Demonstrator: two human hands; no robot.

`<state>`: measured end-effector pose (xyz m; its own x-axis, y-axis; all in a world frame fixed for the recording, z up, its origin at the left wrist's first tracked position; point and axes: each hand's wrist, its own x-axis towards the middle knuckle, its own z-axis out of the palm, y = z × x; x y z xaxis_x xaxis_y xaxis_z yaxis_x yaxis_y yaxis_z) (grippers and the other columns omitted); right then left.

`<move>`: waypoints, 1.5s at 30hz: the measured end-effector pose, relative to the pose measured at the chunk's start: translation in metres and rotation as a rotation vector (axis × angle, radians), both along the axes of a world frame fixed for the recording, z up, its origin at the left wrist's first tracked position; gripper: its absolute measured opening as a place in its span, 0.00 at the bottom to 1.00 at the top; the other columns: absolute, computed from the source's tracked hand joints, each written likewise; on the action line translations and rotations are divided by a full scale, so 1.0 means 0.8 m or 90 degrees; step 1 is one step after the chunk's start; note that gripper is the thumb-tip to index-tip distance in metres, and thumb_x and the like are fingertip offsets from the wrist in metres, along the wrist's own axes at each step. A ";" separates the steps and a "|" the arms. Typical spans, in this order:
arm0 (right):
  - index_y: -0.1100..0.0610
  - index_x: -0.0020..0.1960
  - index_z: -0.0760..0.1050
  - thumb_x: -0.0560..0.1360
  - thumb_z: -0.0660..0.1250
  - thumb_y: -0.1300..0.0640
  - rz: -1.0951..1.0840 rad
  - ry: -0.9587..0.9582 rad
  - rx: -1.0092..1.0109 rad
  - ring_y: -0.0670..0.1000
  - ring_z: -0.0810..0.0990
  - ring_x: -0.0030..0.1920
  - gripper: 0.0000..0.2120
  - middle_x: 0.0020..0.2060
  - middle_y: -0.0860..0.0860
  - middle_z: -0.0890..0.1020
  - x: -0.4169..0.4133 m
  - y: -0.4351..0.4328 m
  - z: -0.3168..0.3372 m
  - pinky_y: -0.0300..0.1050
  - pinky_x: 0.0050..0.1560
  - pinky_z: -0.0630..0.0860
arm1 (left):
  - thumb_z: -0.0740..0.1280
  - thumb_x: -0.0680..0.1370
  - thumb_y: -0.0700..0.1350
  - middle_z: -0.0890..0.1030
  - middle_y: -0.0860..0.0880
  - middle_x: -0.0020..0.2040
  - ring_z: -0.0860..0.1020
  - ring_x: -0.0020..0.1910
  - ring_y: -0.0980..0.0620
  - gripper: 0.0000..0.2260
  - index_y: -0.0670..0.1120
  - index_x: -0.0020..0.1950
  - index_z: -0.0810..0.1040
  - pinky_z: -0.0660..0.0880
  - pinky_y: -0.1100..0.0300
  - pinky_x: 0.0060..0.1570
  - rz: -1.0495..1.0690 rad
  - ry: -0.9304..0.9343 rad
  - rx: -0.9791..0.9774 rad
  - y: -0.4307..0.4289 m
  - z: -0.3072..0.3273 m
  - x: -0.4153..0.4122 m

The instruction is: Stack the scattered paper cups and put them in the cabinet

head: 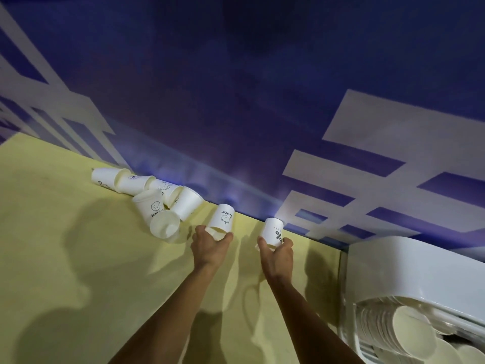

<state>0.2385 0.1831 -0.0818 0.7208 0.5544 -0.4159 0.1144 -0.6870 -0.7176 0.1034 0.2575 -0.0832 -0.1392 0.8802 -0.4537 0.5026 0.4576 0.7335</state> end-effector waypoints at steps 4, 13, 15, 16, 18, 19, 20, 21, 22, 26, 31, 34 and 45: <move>0.58 0.73 0.60 0.72 0.75 0.43 -0.002 -0.003 0.054 0.57 0.78 0.54 0.38 0.62 0.57 0.74 -0.002 -0.020 0.026 0.55 0.52 0.81 | 0.72 0.63 0.56 0.74 0.44 0.57 0.74 0.56 0.42 0.33 0.43 0.64 0.70 0.75 0.49 0.56 -0.021 -0.035 0.021 -0.017 0.026 -0.006; 0.46 0.74 0.61 0.66 0.78 0.46 0.002 -0.100 0.204 0.48 0.75 0.63 0.42 0.66 0.45 0.73 0.034 -0.108 0.130 0.48 0.63 0.76 | 0.73 0.69 0.52 0.70 0.49 0.64 0.76 0.59 0.47 0.34 0.56 0.72 0.64 0.75 0.53 0.59 -0.097 -0.146 0.116 -0.061 0.105 0.028; 0.44 0.74 0.62 0.67 0.77 0.46 0.002 -0.135 0.248 0.47 0.75 0.64 0.40 0.67 0.44 0.73 0.045 -0.138 0.153 0.49 0.66 0.75 | 0.72 0.72 0.47 0.67 0.50 0.63 0.75 0.59 0.48 0.32 0.58 0.73 0.64 0.74 0.57 0.55 -0.118 -0.169 0.131 -0.085 0.124 0.040; 0.42 0.73 0.62 0.68 0.76 0.45 -0.008 -0.148 0.264 0.46 0.75 0.64 0.38 0.67 0.43 0.73 0.050 -0.155 0.165 0.51 0.66 0.75 | 0.72 0.73 0.45 0.67 0.49 0.63 0.75 0.59 0.48 0.31 0.59 0.72 0.64 0.73 0.59 0.54 -0.135 -0.176 0.142 -0.099 0.132 0.048; 0.39 0.71 0.62 0.68 0.76 0.44 -0.043 -0.158 0.296 0.46 0.75 0.64 0.37 0.66 0.42 0.73 0.064 -0.187 0.186 0.53 0.66 0.76 | 0.72 0.73 0.44 0.66 0.49 0.63 0.73 0.60 0.49 0.31 0.60 0.72 0.66 0.71 0.60 0.53 -0.169 -0.183 0.168 -0.125 0.149 0.064; 0.39 0.71 0.62 0.68 0.76 0.45 -0.059 -0.158 0.310 0.45 0.75 0.64 0.36 0.66 0.41 0.73 0.071 -0.203 0.197 0.53 0.65 0.77 | 0.72 0.73 0.44 0.66 0.49 0.64 0.73 0.60 0.49 0.30 0.61 0.71 0.66 0.71 0.62 0.51 -0.188 -0.185 0.178 -0.138 0.159 0.073; 0.40 0.71 0.62 0.69 0.77 0.46 -0.072 -0.162 0.320 0.45 0.75 0.63 0.36 0.66 0.41 0.72 0.079 -0.219 0.207 0.52 0.64 0.77 | 0.72 0.73 0.43 0.66 0.50 0.64 0.72 0.59 0.50 0.30 0.61 0.71 0.67 0.70 0.65 0.48 -0.202 -0.192 0.188 -0.149 0.171 0.083; 0.41 0.72 0.63 0.70 0.77 0.47 -0.082 -0.172 0.332 0.45 0.76 0.61 0.36 0.66 0.41 0.72 0.087 -0.236 0.216 0.50 0.63 0.78 | 0.72 0.73 0.43 0.66 0.50 0.64 0.72 0.58 0.51 0.29 0.60 0.71 0.67 0.69 0.68 0.45 -0.217 -0.196 0.195 -0.160 0.180 0.093; 0.43 0.73 0.63 0.71 0.77 0.48 -0.096 -0.185 0.341 0.44 0.76 0.60 0.35 0.66 0.41 0.73 0.096 -0.254 0.226 0.49 0.61 0.79 | 0.72 0.73 0.43 0.65 0.51 0.64 0.72 0.58 0.52 0.29 0.60 0.71 0.67 0.68 0.70 0.43 -0.233 -0.199 0.199 -0.170 0.189 0.103; 0.48 0.72 0.65 0.73 0.76 0.50 -0.208 -0.232 0.381 0.45 0.78 0.58 0.33 0.63 0.48 0.77 0.132 -0.329 0.247 0.47 0.59 0.79 | 0.73 0.73 0.45 0.65 0.52 0.65 0.72 0.59 0.52 0.30 0.60 0.72 0.67 0.70 0.71 0.44 -0.318 -0.221 0.230 -0.210 0.219 0.139; 0.43 0.65 0.69 0.69 0.76 0.45 -0.229 -0.278 0.307 0.47 0.78 0.57 0.28 0.57 0.44 0.78 0.165 -0.400 0.235 0.55 0.58 0.78 | 0.74 0.73 0.46 0.66 0.52 0.67 0.72 0.63 0.51 0.31 0.61 0.72 0.66 0.76 0.60 0.55 -0.378 -0.246 0.229 -0.252 0.234 0.172; 0.44 0.64 0.71 0.67 0.78 0.46 -0.175 -0.294 0.242 0.49 0.77 0.58 0.28 0.58 0.44 0.78 0.173 -0.414 0.220 0.53 0.59 0.77 | 0.75 0.73 0.48 0.67 0.53 0.66 0.71 0.64 0.51 0.30 0.62 0.70 0.67 0.76 0.50 0.62 -0.389 -0.251 0.219 -0.270 0.238 0.183; 0.53 0.75 0.66 0.71 0.76 0.43 0.002 -0.326 0.015 0.54 0.70 0.68 0.38 0.70 0.51 0.74 0.189 -0.393 0.175 0.50 0.66 0.71 | 0.78 0.71 0.48 0.72 0.52 0.66 0.74 0.60 0.55 0.28 0.58 0.65 0.68 0.73 0.66 0.48 -0.428 -0.261 0.200 -0.288 0.242 0.197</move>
